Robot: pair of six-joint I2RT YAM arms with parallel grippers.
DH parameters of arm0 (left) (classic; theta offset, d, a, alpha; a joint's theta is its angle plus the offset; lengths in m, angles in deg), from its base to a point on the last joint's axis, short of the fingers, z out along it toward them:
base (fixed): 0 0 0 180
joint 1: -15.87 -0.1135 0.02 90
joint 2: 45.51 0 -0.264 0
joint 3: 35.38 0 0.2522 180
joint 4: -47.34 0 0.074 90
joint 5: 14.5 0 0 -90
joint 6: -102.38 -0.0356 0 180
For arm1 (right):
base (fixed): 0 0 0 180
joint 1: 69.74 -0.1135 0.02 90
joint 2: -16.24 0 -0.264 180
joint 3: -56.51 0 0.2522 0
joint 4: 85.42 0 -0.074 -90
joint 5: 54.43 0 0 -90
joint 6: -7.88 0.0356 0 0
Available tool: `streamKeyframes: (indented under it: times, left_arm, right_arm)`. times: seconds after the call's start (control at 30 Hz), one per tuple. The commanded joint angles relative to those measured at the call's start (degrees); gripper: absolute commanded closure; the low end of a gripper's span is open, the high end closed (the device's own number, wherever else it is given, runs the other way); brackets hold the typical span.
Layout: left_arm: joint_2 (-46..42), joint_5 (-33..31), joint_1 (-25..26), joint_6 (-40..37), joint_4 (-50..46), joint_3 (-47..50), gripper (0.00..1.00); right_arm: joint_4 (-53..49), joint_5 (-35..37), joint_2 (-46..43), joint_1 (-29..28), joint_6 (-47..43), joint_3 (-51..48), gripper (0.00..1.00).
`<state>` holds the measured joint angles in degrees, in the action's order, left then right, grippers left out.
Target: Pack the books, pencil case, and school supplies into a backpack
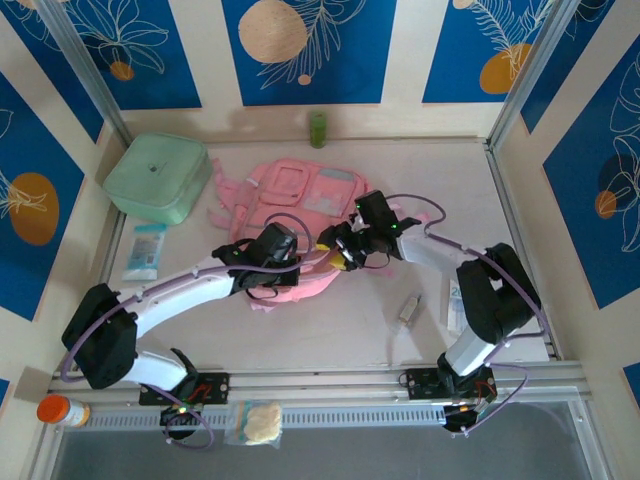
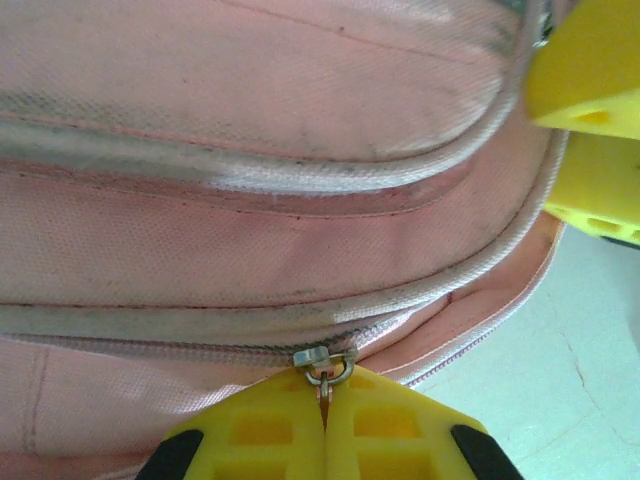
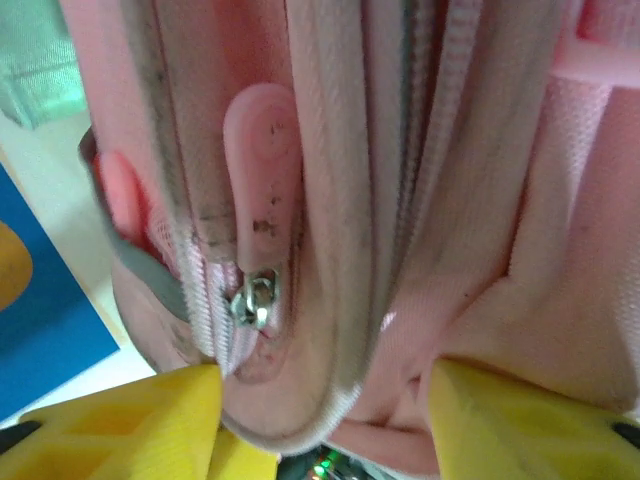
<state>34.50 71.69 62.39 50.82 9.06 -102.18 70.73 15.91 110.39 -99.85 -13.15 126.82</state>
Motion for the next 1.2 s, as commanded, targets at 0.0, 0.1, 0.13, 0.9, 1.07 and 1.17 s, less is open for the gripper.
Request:
streamKeyframes:
  times: [0.0, 0.1, 0.13, 0.9, 1.07, 1.17]
  left_arm:
    - [-0.03, 3.41, 0.4, -1.3, 2.19, -1.87, 1.0]
    - [-0.46, 3.77, 0.5, -2.08, 1.23, -2.49, 1.0]
    - [-0.98, 3.29, 0.59, -2.22, 0.53, -2.59, 1.0]
    - [-7.25, 0.43, -2.06, -10.93, -3.27, 1.77, 1.0]
    - [-3.02, 2.03, -0.82, -11.42, -1.47, -1.88, 1.0]
    - [-2.75, 3.19, -0.69, -10.75, 1.16, -1.28, 1.0]
  right_arm:
    - [4.45, 4.65, 3.91, -1.72, 4.61, 3.54, 0.51]
    - [1.23, 6.96, 4.27, -2.3, 1.08, 5.68, 0.75]
    - [0.32, 7.95, 3.61, -2.15, -0.17, 5.59, 0.8]
    - [-16.32, -5.02, 7.59, 18.79, -25.98, 21.14, 1.0]
    - [-8.96, -10.42, 5.22, 16.84, -17.31, 14.46, 0.69]
    - [-4.85, -9.41, 3.17, 12.84, -12.25, 10.47, 0.54]
